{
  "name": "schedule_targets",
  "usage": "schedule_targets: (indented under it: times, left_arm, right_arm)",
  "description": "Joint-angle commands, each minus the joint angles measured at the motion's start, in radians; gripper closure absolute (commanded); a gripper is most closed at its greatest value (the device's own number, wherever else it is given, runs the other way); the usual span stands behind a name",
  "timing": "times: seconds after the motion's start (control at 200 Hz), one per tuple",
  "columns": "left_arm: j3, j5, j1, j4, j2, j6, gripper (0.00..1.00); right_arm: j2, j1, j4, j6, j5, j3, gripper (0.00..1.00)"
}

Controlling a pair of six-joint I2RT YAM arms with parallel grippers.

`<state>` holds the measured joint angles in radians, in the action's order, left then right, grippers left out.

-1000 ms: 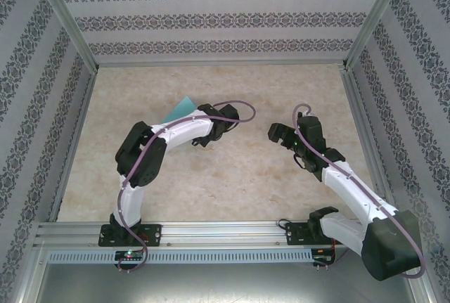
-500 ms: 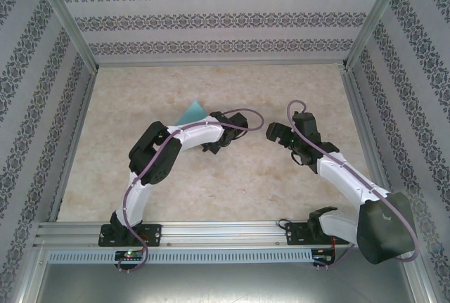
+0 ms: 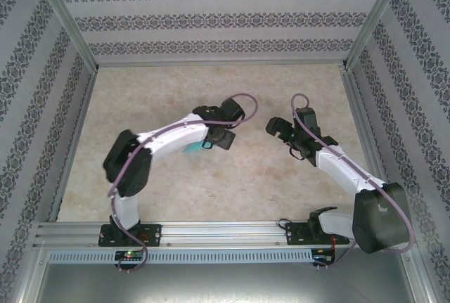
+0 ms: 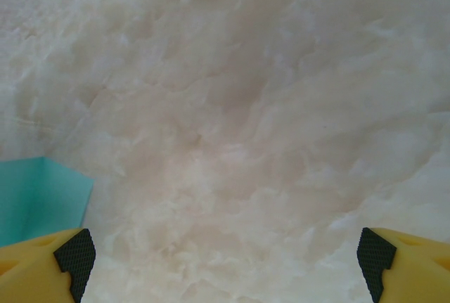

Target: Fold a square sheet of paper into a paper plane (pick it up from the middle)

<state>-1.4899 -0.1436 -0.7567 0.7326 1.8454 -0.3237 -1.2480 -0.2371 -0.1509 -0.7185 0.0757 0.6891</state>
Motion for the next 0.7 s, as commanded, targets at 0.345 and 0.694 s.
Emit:
schedule_targets:
  times: [0.345,0.694]
  left_arm:
    - [0.424,0.376,0.45,-0.326,-0.335,-0.333,0.04]
    - [0.678,0.411,0.733,-0.384,-0.444,-0.399,0.0]
  right_arm:
    - [-0.298,-0.3,0.052,-0.071,0.114,0.33,0.25]
    - [-0.724,-0.54,-0.062,-0.111,0.152,0.769,0.49]
